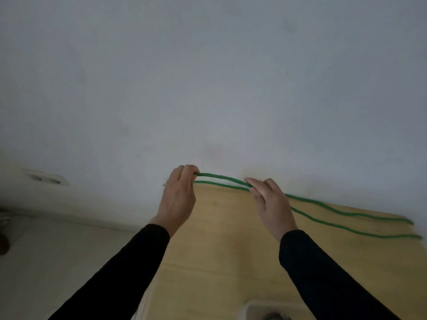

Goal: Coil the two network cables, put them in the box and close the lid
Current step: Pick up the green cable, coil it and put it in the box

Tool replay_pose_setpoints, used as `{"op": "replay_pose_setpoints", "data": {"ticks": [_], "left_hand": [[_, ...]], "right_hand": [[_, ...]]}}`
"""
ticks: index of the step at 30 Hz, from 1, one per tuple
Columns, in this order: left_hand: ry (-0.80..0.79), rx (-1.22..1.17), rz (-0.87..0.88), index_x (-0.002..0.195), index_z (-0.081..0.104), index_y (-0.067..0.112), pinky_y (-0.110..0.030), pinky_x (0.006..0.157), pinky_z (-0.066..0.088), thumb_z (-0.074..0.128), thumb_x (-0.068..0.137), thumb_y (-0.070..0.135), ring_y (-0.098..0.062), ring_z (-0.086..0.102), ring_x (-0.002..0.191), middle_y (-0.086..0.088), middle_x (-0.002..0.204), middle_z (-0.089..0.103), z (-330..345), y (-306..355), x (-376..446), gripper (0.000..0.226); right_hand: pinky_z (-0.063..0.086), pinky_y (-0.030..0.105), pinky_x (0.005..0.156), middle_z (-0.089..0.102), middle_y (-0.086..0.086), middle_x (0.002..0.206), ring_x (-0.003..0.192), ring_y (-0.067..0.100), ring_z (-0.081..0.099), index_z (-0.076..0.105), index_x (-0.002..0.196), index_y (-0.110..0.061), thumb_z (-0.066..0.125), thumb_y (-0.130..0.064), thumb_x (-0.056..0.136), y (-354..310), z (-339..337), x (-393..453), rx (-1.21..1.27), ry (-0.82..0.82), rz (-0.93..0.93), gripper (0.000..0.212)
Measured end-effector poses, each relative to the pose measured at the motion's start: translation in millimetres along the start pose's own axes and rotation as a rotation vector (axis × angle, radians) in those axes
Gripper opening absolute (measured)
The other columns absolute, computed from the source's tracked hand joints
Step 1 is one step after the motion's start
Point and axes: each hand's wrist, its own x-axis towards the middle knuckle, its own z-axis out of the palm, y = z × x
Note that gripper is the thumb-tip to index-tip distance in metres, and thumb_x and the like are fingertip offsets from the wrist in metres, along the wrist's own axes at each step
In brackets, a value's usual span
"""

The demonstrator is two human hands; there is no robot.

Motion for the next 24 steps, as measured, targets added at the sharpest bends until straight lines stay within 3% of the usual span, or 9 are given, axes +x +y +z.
{"op": "replay_pose_setpoints", "data": {"ticks": [3,6,10,12,17,21,24], "left_hand": [[-0.013,-0.209,-0.086,0.094,0.047,0.016,-0.027,0.061,0.042,0.033,0.099,0.011,-0.014,0.045,0.066,0.008,0.075,0.047,-14,46,15,0.015],[-0.104,-0.393,-0.164,0.095,0.049,0.016,-0.017,0.056,0.036,0.030,0.101,0.022,-0.011,0.040,0.058,0.005,0.066,0.043,-18,92,17,0.021],[-0.393,-1.018,-0.314,0.085,0.050,0.013,-0.020,0.053,0.029,0.026,0.102,0.025,-0.010,0.028,0.055,0.005,0.062,0.031,-16,160,7,0.032],[-0.427,-1.330,-0.417,0.079,0.045,0.014,-0.018,0.050,0.028,0.025,0.102,0.024,-0.009,0.027,0.052,0.007,0.059,0.029,-20,197,5,0.032],[-0.244,-1.879,-0.429,0.075,0.046,0.016,-0.016,0.046,0.033,0.029,0.101,0.028,-0.007,0.029,0.046,0.008,0.056,0.031,-29,275,10,0.034],[-0.009,-2.063,-0.330,0.076,0.045,0.015,-0.016,0.047,0.035,0.029,0.102,0.026,-0.007,0.032,0.046,0.007,0.055,0.035,-35,315,17,0.033],[0.184,-2.086,-0.255,0.077,0.045,0.015,-0.017,0.049,0.038,0.028,0.102,0.026,-0.007,0.035,0.046,0.007,0.055,0.038,-44,326,27,0.032]], "right_hand": [[0.038,0.007,0.066,0.052,0.002,0.080,0.068,0.009,0.047,0.061,0.120,-0.017,0.049,-0.013,0.094,-11,-37,8,0.048,0.138,-0.023,0.029],[0.038,0.009,0.065,0.051,0.003,0.075,0.066,0.011,0.046,0.062,0.119,-0.015,0.051,-0.010,0.093,-18,-77,16,0.060,0.279,-0.039,0.028],[0.037,0.006,0.064,0.050,0.000,0.071,0.064,0.001,0.047,0.063,0.118,-0.016,0.051,-0.014,0.093,-21,-133,20,0.085,0.393,-0.038,0.027],[0.037,0.005,0.065,0.053,0.003,0.072,0.065,0.001,0.048,0.062,0.119,-0.017,0.050,-0.015,0.094,-19,-158,15,0.131,0.393,-0.036,0.028],[0.041,0.008,0.067,0.060,0.003,0.078,0.070,0.009,0.052,0.057,0.124,-0.018,0.046,-0.015,0.095,-3,-201,-25,0.234,0.316,-0.050,0.031],[0.040,0.009,0.064,0.051,-0.014,0.071,0.068,0.003,0.051,0.058,0.124,-0.015,0.046,-0.015,0.095,21,-220,-66,0.200,0.260,-0.067,0.031],[0.037,0.009,0.058,0.049,-0.010,0.070,0.065,0.005,0.049,0.058,0.122,-0.016,0.044,-0.025,0.096,26,-233,-89,0.082,0.190,-0.156,0.031]]}}
